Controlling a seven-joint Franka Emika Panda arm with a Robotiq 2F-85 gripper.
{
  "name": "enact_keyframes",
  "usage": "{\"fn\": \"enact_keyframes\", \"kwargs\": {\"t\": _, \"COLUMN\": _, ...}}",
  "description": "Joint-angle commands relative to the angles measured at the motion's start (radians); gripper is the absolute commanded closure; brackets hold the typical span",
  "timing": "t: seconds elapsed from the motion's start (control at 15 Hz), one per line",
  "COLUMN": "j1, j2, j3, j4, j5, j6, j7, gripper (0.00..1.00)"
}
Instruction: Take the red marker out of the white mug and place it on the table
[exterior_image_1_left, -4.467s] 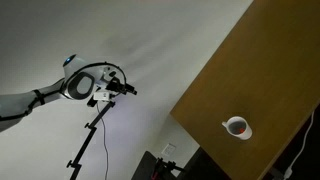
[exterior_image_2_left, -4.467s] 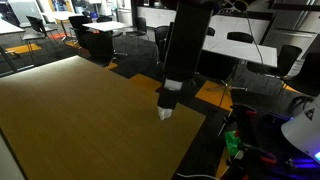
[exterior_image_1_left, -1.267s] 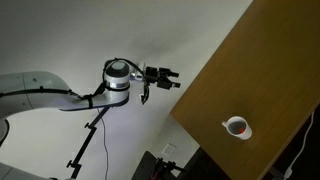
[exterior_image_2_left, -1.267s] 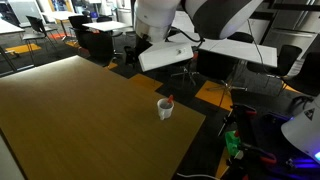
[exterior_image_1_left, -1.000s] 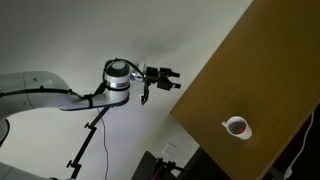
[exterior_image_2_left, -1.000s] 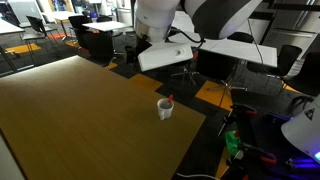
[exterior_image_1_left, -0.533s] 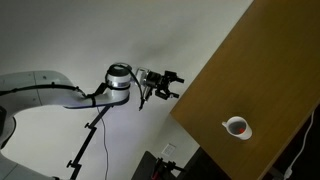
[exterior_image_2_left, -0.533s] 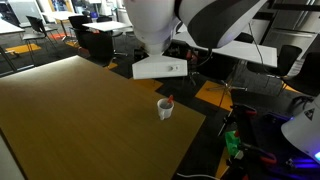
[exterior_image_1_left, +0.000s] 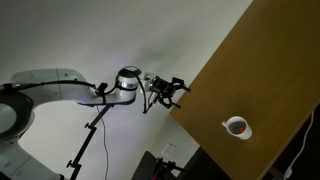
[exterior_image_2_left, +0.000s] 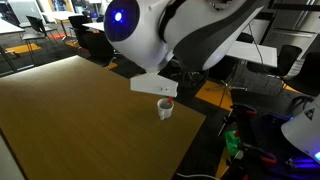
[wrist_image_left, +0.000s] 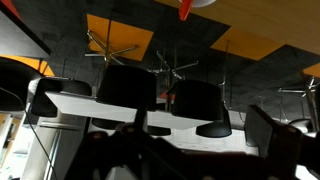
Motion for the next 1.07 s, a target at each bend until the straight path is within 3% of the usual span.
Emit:
{"fn": "enact_keyframes", "kwargs": {"t": 0.0, "j1": -0.001, "j2": 0.081, "j3": -0.005, "j4": 0.069, "j5": 0.034, "j6": -0.045, "j7": 0.062, "gripper": 0.00}}
{"fn": "enact_keyframes", "kwargs": {"t": 0.47, "j1": -0.006, "j2": 0.202, "j3": -0.038, "j4": 0.120, "j5": -0.044, "j6": 0.028, "j7": 0.077, "gripper": 0.00}}
{"fn": "enact_keyframes", "kwargs": {"t": 1.0, "j1": -0.026, "j2": 0.310, "j3": -0.080, "j4": 0.158, "j5": -0.230, "j6": 0.152, "j7": 0.140, "gripper": 0.00}}
